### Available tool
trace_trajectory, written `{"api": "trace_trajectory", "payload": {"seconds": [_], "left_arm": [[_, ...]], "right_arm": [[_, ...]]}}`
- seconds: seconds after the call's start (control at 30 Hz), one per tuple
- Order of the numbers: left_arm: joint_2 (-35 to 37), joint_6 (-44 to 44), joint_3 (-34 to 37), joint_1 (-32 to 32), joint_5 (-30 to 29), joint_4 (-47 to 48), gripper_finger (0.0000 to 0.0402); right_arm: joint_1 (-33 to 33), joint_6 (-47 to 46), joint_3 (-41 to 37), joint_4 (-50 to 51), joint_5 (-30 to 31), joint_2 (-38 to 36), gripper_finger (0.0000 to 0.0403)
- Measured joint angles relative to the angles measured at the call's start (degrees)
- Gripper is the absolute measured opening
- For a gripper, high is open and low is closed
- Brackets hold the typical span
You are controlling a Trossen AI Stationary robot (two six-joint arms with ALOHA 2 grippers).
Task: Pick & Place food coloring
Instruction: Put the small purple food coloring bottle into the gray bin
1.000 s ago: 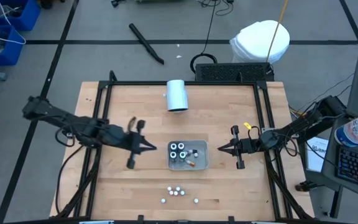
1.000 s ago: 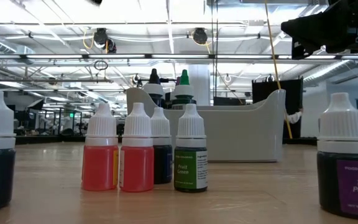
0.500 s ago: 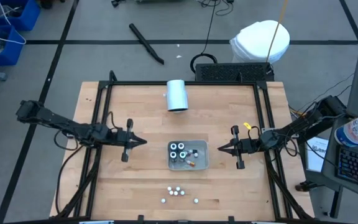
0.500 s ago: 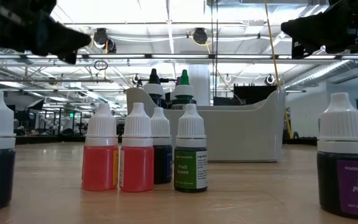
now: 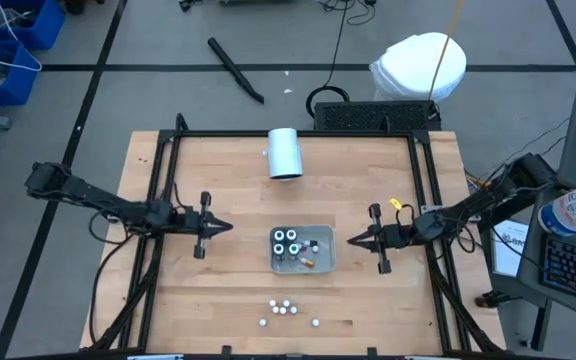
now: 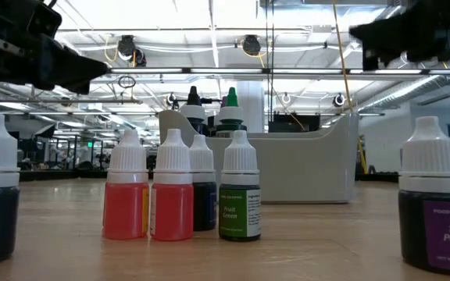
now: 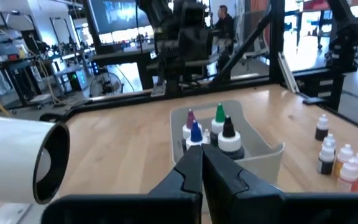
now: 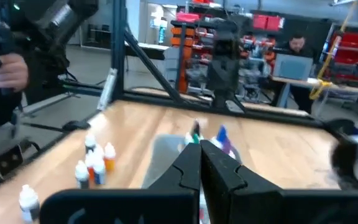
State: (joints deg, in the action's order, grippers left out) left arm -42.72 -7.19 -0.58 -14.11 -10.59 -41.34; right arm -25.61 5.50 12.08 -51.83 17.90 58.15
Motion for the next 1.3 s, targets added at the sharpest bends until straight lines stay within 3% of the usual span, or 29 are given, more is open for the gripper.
{"api": "trace_trajectory", "payload": {"seconds": [0.17,0.37,0.57,0.73,0.97,1.13,1.3], "left_arm": [[0.0,0.4,0.0,0.0,0.0,1.7,0.0045],[0.0,3.4,0.0,0.0,0.0,1.7,0.0057],[0.0,6.3,0.0,0.0,0.0,1.2,0.0058],[0.0,6.4,0.0,0.0,0.0,1.2,0.0058],[0.0,6.2,0.0,0.0,0.0,1.2,0.0058],[0.0,6.3,0.0,0.0,0.0,1.6,0.0058],[0.0,6.3,0.0,0.0,0.0,2.9,0.0058]], "right_arm": [[-4.6,2.1,16.4,22.1,0.2,4.2,0.0000],[-8.9,-6.0,40.6,49.1,1.6,16.6,0.0000],[-12.2,-12.2,56.9,61.4,1.0,30.3,0.0028],[-13.9,-12.2,61.6,62.2,-4.5,40.1,0.0097],[-13.7,-10.4,61.8,54.9,-4.9,48.2,0.0197],[-13.5,-11.7,61.8,53.0,-6.7,50.8,0.0220],[-13.5,-12.0,61.8,52.6,-9.0,52.6,0.0213]]}}
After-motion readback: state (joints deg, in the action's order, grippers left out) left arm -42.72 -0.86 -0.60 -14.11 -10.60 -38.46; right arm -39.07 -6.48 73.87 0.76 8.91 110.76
